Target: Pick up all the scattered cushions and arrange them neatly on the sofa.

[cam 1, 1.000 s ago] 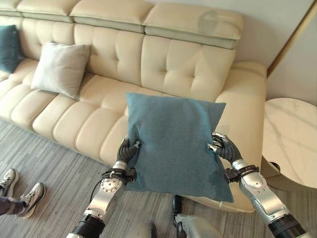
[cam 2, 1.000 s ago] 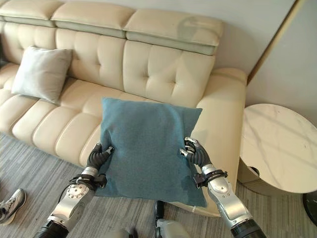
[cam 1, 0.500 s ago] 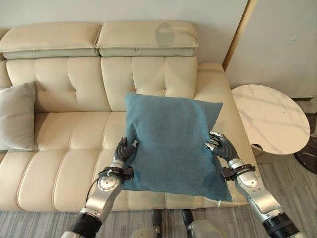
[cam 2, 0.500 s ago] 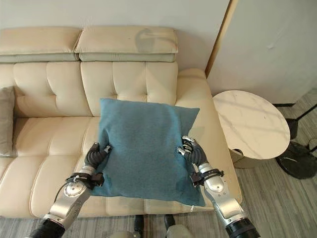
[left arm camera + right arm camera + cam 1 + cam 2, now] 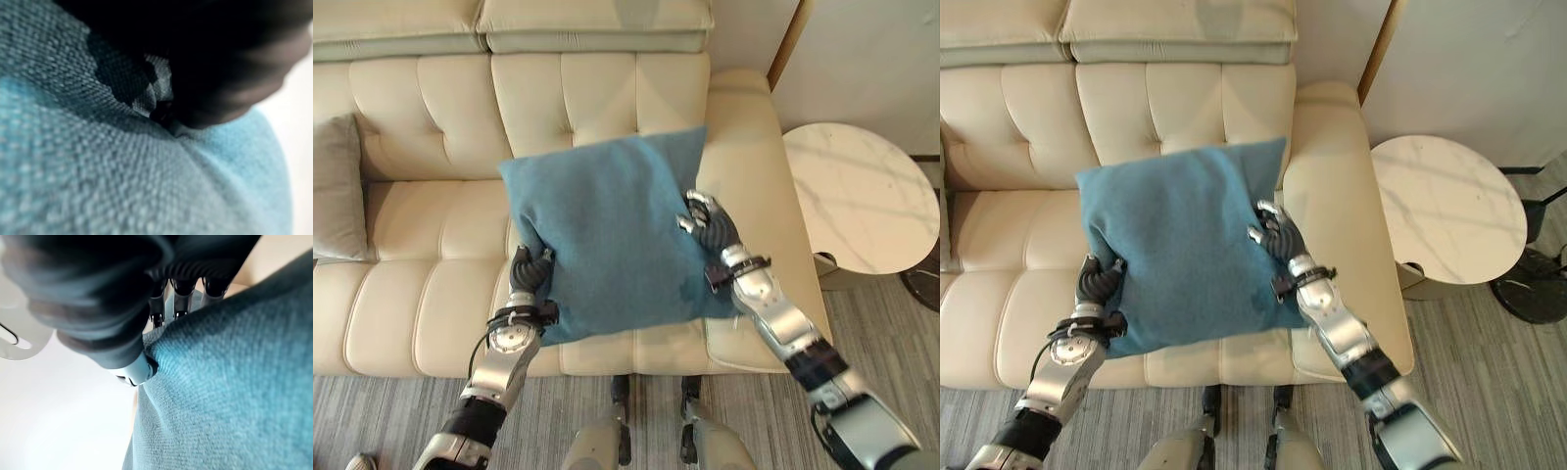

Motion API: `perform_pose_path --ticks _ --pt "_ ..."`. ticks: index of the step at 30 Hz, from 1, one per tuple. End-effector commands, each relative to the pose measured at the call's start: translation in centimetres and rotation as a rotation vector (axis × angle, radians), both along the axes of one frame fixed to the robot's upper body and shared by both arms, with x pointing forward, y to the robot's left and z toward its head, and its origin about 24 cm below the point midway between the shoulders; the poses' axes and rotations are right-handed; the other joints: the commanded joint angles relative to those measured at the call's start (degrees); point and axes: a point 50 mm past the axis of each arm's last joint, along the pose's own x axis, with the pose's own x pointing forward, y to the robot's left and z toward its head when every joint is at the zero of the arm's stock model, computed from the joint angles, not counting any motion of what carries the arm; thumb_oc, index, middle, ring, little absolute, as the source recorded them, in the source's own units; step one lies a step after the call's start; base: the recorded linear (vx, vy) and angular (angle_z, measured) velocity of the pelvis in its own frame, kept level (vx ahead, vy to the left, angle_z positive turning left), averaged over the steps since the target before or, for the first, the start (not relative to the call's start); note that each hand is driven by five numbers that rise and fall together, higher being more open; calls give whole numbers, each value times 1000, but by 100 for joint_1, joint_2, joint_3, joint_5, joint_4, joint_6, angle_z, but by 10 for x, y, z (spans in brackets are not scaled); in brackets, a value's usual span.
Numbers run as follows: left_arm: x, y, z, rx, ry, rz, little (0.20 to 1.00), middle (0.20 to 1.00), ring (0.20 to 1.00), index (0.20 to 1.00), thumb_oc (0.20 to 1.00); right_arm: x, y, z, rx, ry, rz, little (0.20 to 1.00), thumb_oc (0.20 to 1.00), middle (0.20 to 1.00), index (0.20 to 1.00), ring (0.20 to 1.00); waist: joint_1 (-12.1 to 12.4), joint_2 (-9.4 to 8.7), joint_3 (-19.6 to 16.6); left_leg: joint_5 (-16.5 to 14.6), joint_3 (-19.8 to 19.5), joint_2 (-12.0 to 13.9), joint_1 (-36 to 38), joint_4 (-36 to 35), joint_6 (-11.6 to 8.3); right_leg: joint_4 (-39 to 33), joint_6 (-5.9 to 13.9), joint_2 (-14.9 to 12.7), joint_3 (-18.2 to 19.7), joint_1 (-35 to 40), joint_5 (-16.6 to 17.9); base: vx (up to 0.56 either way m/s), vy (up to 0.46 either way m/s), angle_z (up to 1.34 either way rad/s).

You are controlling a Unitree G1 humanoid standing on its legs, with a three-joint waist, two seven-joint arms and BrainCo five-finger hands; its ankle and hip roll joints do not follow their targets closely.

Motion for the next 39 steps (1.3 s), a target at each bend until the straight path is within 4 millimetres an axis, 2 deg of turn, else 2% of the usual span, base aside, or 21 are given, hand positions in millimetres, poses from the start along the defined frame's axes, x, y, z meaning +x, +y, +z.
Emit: perform_pose_path --ticks 1,2,3,4,5,7,8,10,11,12,15,16,17,18,19,20,23,27,33,36,39 --pt "26 -41 105 125 -477 -135 200 200 200 200 200 -22 74 67 128 -297 241 200 200 200 200 200 104 -94 -72 -792 -227 -222 -142 440 -130 613 534 -161 410 -180 -819 -97 -25 2" --pt "34 -41 119 139 -510 -114 200 200 200 200 200 -17 78 78 123 -326 220 200 200 200 200 200 132 -81 -34 -749 -249 -221 -257 440 -151 647 534 -152 402 -302 -813 -108 -37 3" --pt "49 -41 153 167 -579 -64 200 200 200 200 200 -6 87 102 143 -363 178 200 200 200 200 200 181 -47 84 -694 -288 -219 -391 442 -194 702 549 -135 403 -458 -818 -71 -25 7" --pt "50 -41 154 168 -581 -65 200 200 200 200 200 -6 87 103 144 -365 177 200 200 200 200 200 181 -57 82 -670 -288 -225 -417 437 -193 695 549 -140 403 -481 -799 -77 -46 15" --pt "61 -45 192 197 -653 -25 200 200 200 200 200 3 92 129 156 -407 123 200 200 200 200 200 231 -12 192 -587 -362 -223 -570 401 -255 759 569 -127 372 -639 -820 -48 -43 15" --pt "66 -50 226 217 -715 8 200 200 200 200 200 10 87 157 158 -458 50 200 200 200 200 200 283 23 289 -503 -439 -222 -690 349 -315 804 593 -125 314 -770 -848 -46 -50 13" --pt "66 -51 227 218 -720 7 200 200 200 200 200 10 87 159 160 -462 50 200 200 200 200 200 283 13 295 -471 -443 -228 -723 345 -313 797 593 -131 311 -800 -822 -24 -33 17" --pt "68 -57 261 229 -774 35 200 200 200 200 200 10 86 190 152 -535 7 200 200 200 200 200 342 59 403 -405 -518 -215 -852 319 -356 858 605 -140 278 -949 -851 -36 -42 23" --pt "69 -56 294 272 -812 104 200 200 200 200 200 10 80 217 123 -597 -49 200 200 200 200 200 370 96 490 -387 -608 -210 -968 301 -377 940 623 -144 250 -1089 -902 -51 -46 22" --pt "68 -57 296 272 -817 104 200 200 200 200 200 10 80 219 124 -602 -50 200 200 200 200 200 369 90 503 -356 -612 -216 -1000 303 -375 935 623 -150 246 -1115 -874 -18 -58 21" --pt "63 -55 336 332 -849 194 200 200 200 200 200 8 68 255 79 -688 -134 200 200 200 200 200 376 128 626 -323 -712 -224 -1203 308 -404 1051 635 -157 198 -1344 -959 -17 -46 17" --pt "61 -53 355 397 -835 224 504 504 504 504 504 7 65 269 64 -698 -159 200 200 200 200 200 361 154 687 -272 -747 -217 -1382 318 -427 1104 655 -176 203 -1521 -956 -25 -54 22" --pt "62 -49 360 425 -803 235 1000 1000 1000 1000 1000 9 57 274 46 -696 -181 329 329 329 329 329 353 167 702 -248 -765 -222 -1459 320 -426 1133 656 -179 207 -1604 -955 -35 -52 27" --pt "61 -47 367 472 -785 246 1000 1000 1000 1000 1000 13 52 276 56 -665 -192 329 329 329 329 329 346 193 746 -218 -779 -229 -1556 332 -438 1155 660 -187 193 -1682 -958 -24 -47 20" --pt "62 -47 369 509 -764 240 1000 1000 1000 1000 1000 17 47 275 64 -631 -190 1000 1000 1000 1000 1000 354 215 768 -200 -787 -228 -1638 334 -441 1168 657 -196 186 -1758 -954 -23 -34 19" --pt "62 -48 370 510 -765 239 1000 1000 1000 1000 1000 17 47 276 65 -632 -190 1000 1000 1000 1000 1000 355 211 765 -200 -789 -229 -1650 338 -441 1172 657 -197 184 -1771 -955 -12 -32 16" --pt "68 -37 364 553 -679 233 1000 1000 1000 1000 1000 30 27 268 72 -536 -220 1000 1000 1000 1000 1000 392 276 811 -123 -827 -237 -1852 324 -452 1206 653 -190 149 -1954 -950 -12 -35 10" --pt "83 -16 329 575 -527 237 1000 1000 1000 1000 1000 43 15 243 100 -438 -207 1000 1000 1000 1000 1000 357 290 866 -93 -850 -226 -1930 305 -458 1220 649 -151 175 -2052 -950 -9 -14 10" --pt "95 12 274 483 -397 233 1000 1000 1000 1000 1000 55 1 204 178 -338 -222 1000 1000 1000 1000 1000 203 168 1022 -110 -794 -171 -1897 312 -476 1169 633 -89 215 -2025 -919 -6 -1 5" --pt "92 25 259 435 -394 227 1000 1000 1000 1000 1000 54 -10 193 197 -337 -212 1000 1000 1000 1000 1000 137 116 1078 -118 -749 -156 -1799 295 -493 1109 628 -66 235 -1913 -907 -11 1 -1" --pt "86 28 254 418 -446 199 1000 1000 1000 1000 1000 49 -19 188 202 -368 -194 1000 1000 1000 1000 1000 104 102 1097 -128 -720 -142 -1667 264 -508 1072 620 -50 248 -1781 -912 -24 13 -11"
